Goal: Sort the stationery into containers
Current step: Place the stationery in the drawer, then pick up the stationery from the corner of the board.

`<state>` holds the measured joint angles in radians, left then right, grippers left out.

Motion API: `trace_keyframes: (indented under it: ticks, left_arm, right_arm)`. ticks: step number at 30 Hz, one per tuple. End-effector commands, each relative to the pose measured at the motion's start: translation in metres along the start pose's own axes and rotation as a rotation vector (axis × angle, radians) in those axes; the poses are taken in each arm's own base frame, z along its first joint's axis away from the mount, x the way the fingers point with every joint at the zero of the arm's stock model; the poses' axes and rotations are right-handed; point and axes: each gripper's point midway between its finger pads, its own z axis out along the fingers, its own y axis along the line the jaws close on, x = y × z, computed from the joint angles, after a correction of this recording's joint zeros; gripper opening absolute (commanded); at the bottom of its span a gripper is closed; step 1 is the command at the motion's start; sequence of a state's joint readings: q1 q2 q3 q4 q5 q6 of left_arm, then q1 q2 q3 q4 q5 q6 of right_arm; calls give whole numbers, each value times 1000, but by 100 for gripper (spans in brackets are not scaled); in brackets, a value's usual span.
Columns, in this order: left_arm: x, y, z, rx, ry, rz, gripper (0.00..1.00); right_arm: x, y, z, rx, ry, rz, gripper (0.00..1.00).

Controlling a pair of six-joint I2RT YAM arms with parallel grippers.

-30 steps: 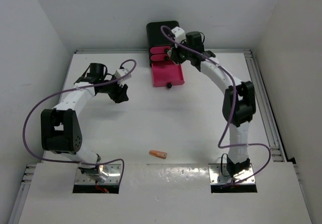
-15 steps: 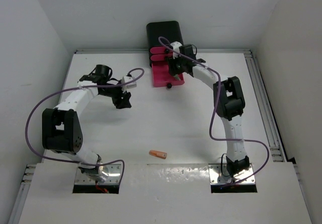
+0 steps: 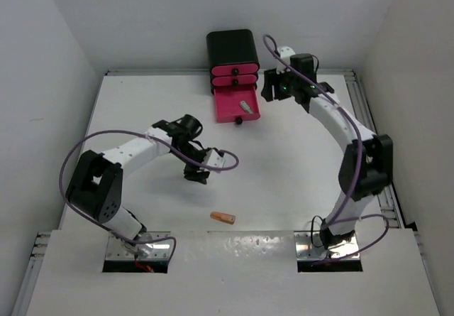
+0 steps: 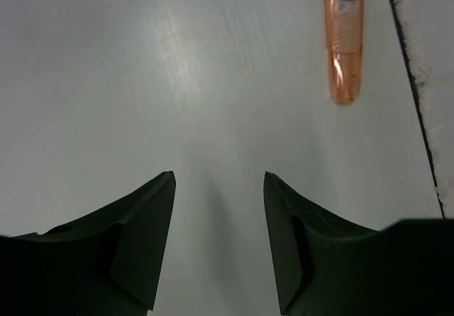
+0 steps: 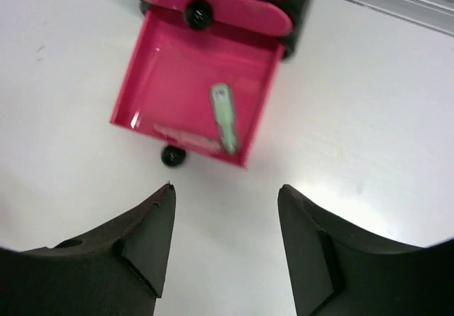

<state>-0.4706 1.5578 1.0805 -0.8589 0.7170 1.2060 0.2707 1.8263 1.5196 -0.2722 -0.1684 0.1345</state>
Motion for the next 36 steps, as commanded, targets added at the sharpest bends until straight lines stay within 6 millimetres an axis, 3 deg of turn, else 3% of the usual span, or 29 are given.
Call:
trace_keyframes:
  ticks: [1, 9, 14, 21, 28, 33, 36]
  left_arm:
    - [-11, -25, 23, 88, -23, 126, 59]
    - [-35, -72, 70, 152, -32, 217, 59]
    - [-41, -90, 91, 127, -20, 213, 60]
    - [-40, -97, 118, 134, 30, 141, 60]
    - [-38, -94, 130, 105, 66, 97, 57]
    - [-33, -88, 134, 80, 112, 100, 43]
    - [-28, -77, 133, 52, 156, 124, 28]
  right_arm:
    - [33, -9, -31, 23, 49, 9, 58]
    - [70, -31, -87, 80, 71, 12, 58]
    - [76, -38, -118, 106, 48, 33, 58]
    - [85, -36, -144, 117, 35, 46, 58]
    - [96, -33, -160, 123, 31, 48, 58]
    - [97, -36, -161, 132, 23, 38, 58]
    - [97, -39, -160, 138, 24, 41, 58]
